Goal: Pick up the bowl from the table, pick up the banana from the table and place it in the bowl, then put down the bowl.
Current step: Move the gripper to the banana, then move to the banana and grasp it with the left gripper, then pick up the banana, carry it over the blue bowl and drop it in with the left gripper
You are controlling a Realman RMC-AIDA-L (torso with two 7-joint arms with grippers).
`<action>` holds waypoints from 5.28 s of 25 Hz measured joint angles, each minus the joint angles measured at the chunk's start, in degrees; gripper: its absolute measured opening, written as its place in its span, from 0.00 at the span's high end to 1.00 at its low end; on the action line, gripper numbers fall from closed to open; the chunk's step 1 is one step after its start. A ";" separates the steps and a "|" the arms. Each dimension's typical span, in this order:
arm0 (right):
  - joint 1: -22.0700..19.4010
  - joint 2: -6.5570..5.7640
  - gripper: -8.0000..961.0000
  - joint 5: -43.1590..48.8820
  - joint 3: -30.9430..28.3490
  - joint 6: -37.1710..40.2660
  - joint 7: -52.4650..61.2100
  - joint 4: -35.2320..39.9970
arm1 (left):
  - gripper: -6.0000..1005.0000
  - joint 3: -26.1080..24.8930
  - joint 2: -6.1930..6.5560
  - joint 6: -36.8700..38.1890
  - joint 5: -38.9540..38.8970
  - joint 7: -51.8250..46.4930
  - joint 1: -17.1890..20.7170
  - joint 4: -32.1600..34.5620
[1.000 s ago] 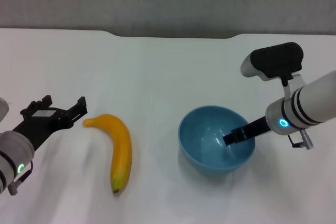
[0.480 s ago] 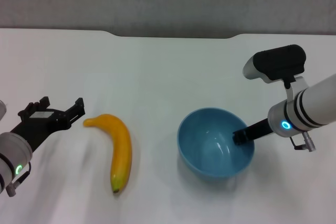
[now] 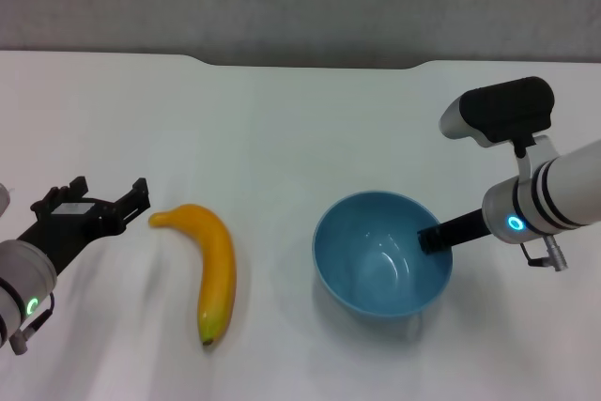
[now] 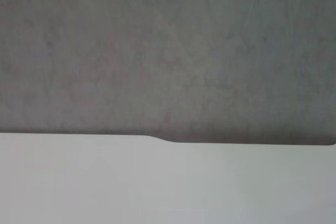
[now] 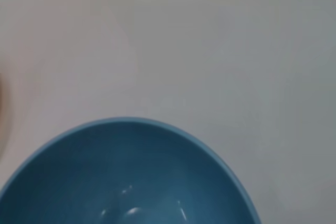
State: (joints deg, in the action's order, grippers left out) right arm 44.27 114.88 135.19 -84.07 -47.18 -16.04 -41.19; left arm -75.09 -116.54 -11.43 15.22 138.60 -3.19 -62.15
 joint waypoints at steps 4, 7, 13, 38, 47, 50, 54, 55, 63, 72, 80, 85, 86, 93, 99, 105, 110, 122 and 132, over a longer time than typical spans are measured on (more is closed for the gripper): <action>-2.52 -0.01 0.95 0.61 -0.12 0.66 0.00 -4.02 | 0.11 0.25 0.00 -0.01 0.05 0.00 0.11 -0.72; -4.36 -0.01 0.95 0.92 -0.42 0.82 -0.01 -6.97 | 0.11 0.35 0.00 -0.01 0.14 -0.03 0.33 -1.08; -7.65 -0.17 0.96 2.20 -2.13 1.01 -0.03 -12.19 | 0.11 1.35 0.22 0.53 0.40 -0.08 2.60 -5.16; -11.67 -0.09 0.96 5.71 -5.31 1.34 0.25 -18.62 | 0.11 7.15 0.50 49.57 -26.59 24.36 -11.59 -18.51; -11.57 0.04 0.96 5.68 -4.62 2.58 0.29 -18.36 | 0.12 3.92 0.30 53.58 -32.94 24.36 -14.89 -18.15; -11.60 0.09 0.96 5.60 -4.62 3.02 0.31 -18.32 | 0.12 4.41 0.22 52.70 -34.54 24.35 -15.46 -17.59; -11.68 0.08 0.96 5.35 -5.23 3.26 0.69 -17.89 | 0.12 5.58 0.11 50.08 -35.02 24.30 -15.61 -16.23; -11.69 0.05 0.96 5.33 -5.35 3.26 0.94 -17.77 | 0.12 5.69 0.11 49.48 -35.33 24.29 -15.61 -15.94; -11.57 0.05 0.96 5.28 -5.13 3.65 1.27 -17.13 | 0.13 5.64 -0.29 48.24 -36.84 24.26 -17.36 -11.29; -11.67 0.08 0.96 5.26 -5.07 3.64 1.19 -17.23 | 0.14 5.87 -0.35 47.64 -40.05 24.26 -21.67 -3.66; -11.68 0.08 0.96 5.17 -5.05 3.68 0.94 -17.48 | 0.14 6.55 -0.44 44.47 -39.88 24.26 -22.12 -0.51; -11.58 0.08 0.96 5.17 -4.88 3.68 0.85 -17.51 | 0.15 6.66 -0.44 43.99 -40.11 24.26 -22.48 0.87; -11.46 0.08 0.96 5.17 -4.69 3.67 0.82 -17.54 | 0.15 6.65 -0.44 43.66 -40.12 24.26 -22.54 1.44; -11.24 0.08 0.96 5.17 -4.35 3.71 0.75 -17.54 | 0.15 6.62 -0.47 42.96 -40.17 24.21 -23.73 4.80; -11.23 0.08 0.96 5.17 -4.35 3.73 0.74 -17.53 | 0.16 6.63 -0.52 42.62 -40.18 23.96 -24.04 5.55; -11.44 0.08 0.96 5.17 -4.05 3.81 0.74 -17.55 | 0.16 6.67 -0.53 41.69 -40.19 23.88 -24.05 6.29; -11.51 0.08 0.96 5.17 -3.92 3.89 0.74 -17.59 | 0.17 6.38 -0.53 41.59 -40.18 23.77 -24.21 7.25; -13.12 0.03 0.96 4.65 -3.82 4.48 0.75 -16.94 | 0.50 5.28 -0.21 40.69 -38.54 24.07 -20.69 2.22; -11.79 -0.01 0.96 0.98 -3.02 5.21 0.43 -12.90 | 0.47 2.16 -0.24 38.03 -30.72 24.14 -9.34 -16.27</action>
State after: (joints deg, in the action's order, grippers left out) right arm 32.48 114.86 136.16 -87.09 -41.98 -15.61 -54.09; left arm -72.93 -116.78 26.60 -15.50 162.74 -12.53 -78.41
